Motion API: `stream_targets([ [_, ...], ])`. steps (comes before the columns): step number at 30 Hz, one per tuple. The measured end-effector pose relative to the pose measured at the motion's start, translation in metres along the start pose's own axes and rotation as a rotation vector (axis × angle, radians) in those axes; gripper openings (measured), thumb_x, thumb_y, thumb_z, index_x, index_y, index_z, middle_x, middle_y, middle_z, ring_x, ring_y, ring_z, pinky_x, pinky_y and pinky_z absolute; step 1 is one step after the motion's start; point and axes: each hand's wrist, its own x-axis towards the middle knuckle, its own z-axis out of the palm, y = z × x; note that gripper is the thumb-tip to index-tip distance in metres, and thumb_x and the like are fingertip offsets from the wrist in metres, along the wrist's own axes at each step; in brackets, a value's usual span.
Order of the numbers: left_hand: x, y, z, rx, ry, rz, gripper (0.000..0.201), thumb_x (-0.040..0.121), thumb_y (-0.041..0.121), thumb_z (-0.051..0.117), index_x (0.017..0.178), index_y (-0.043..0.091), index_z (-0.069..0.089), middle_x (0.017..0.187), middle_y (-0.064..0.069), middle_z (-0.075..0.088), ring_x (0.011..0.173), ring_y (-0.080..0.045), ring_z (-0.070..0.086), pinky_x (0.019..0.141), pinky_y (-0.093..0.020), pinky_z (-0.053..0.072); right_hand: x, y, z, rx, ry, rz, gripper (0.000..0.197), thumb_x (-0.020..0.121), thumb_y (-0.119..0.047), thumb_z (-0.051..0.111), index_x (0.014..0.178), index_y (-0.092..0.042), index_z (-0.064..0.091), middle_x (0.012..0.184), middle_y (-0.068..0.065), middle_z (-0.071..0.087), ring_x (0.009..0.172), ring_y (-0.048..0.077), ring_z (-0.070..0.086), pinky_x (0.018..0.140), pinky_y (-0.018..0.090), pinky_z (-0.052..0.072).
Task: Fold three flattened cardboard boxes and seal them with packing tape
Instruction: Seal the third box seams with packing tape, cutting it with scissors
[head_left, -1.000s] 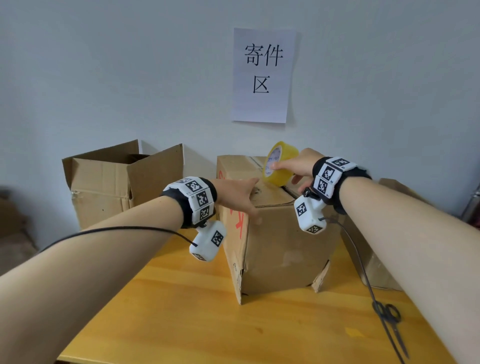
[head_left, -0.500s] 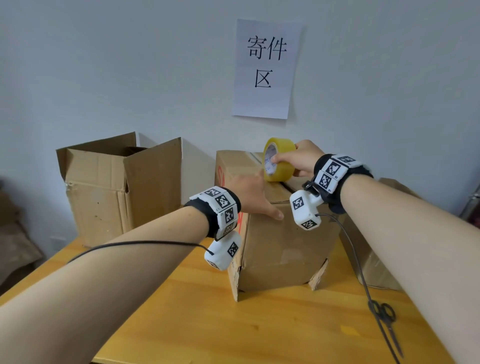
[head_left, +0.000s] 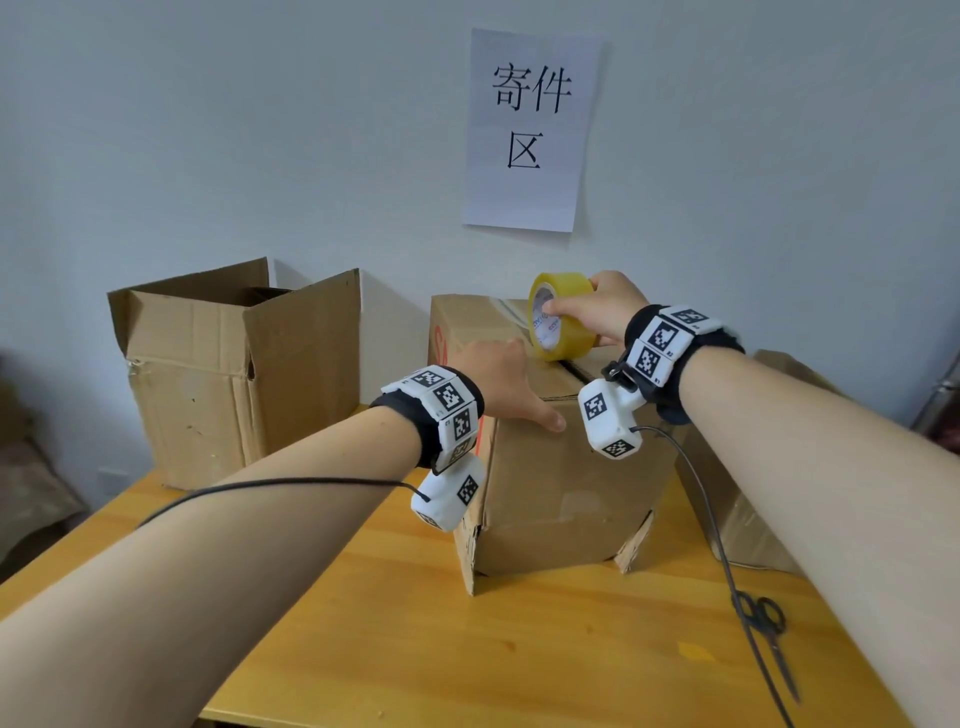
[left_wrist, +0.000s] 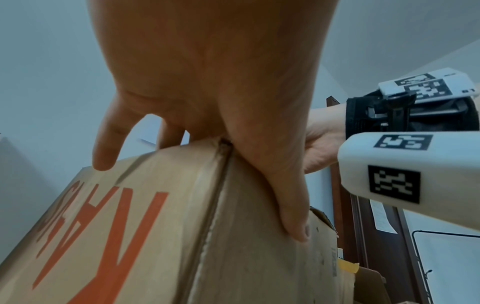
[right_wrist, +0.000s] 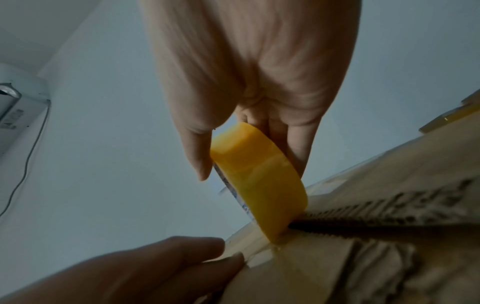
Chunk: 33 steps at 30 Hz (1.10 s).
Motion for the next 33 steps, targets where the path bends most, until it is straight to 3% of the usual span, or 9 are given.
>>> stream_targets([
  [3,0.000,0.000,0.000,-0.010,0.002,-0.015,0.098,0.056,0.080,0.073,0.125,0.015,0.050,0.128,-0.002,0.062,0.110,-0.023,0.060,0.091,-0.042,0.053,0.000,-0.001,-0.003,-0.028,0.011,-0.015,0.040,0.082,-0.042,0.077,0.093,-0.006,0.065,0.086,0.009,0.067,0.086,0.030,0.069,0.082,0.042,0.059],
  [11,-0.002,0.002,0.000,-0.016,0.004,-0.049,0.101,0.058,0.079,0.074,0.131,0.014,0.050,0.125,-0.002,0.062,0.113,-0.023,0.058,0.093,-0.041,0.052,-0.009,0.002,-0.019,-0.084,0.040,-0.013,0.046,0.079,-0.049,0.076,0.090,-0.007,0.062,0.084,0.009,0.063,0.076,0.027,0.065,0.077,0.040,0.057],
  [15,-0.005,0.005,-0.002,-0.005,-0.001,-0.061,0.098,0.060,0.078,0.074,0.130,0.013,0.051,0.124,-0.003,0.062,0.113,-0.023,0.058,0.094,-0.041,0.052,-0.019,-0.002,-0.028,-0.126,0.035,-0.010,0.041,0.081,-0.047,0.075,0.075,-0.013,0.052,0.072,0.003,0.055,0.063,0.021,0.056,0.059,0.030,0.047],
  [17,-0.005,0.006,-0.002,-0.006,0.002,-0.062,0.098,0.060,0.078,0.074,0.130,0.013,0.051,0.123,-0.003,0.062,0.112,-0.023,0.058,0.094,-0.041,0.052,-0.024,-0.003,-0.034,-0.161,0.031,-0.004,0.041,0.081,-0.047,0.075,0.076,-0.013,0.052,0.073,0.002,0.053,0.062,0.019,0.053,0.056,0.028,0.041],
  [27,-0.007,0.009,-0.003,0.003,-0.003,-0.081,0.096,0.061,0.078,0.074,0.129,0.013,0.052,0.118,-0.003,0.064,0.108,-0.023,0.060,0.092,-0.040,0.052,-0.047,-0.009,-0.057,-0.271,-0.049,0.077,0.043,0.076,-0.050,0.076,0.087,-0.013,0.056,0.087,0.006,0.060,0.077,0.025,0.058,0.065,0.030,0.044],
  [33,-0.008,0.010,-0.003,0.010,-0.006,-0.087,0.097,0.060,0.078,0.074,0.129,0.013,0.052,0.117,-0.003,0.064,0.106,-0.022,0.061,0.090,-0.038,0.053,-0.060,-0.012,-0.064,-0.351,-0.097,0.115,0.047,0.072,-0.054,0.078,0.091,-0.015,0.060,0.104,0.010,0.069,0.093,0.029,0.067,0.080,0.035,0.052],
])
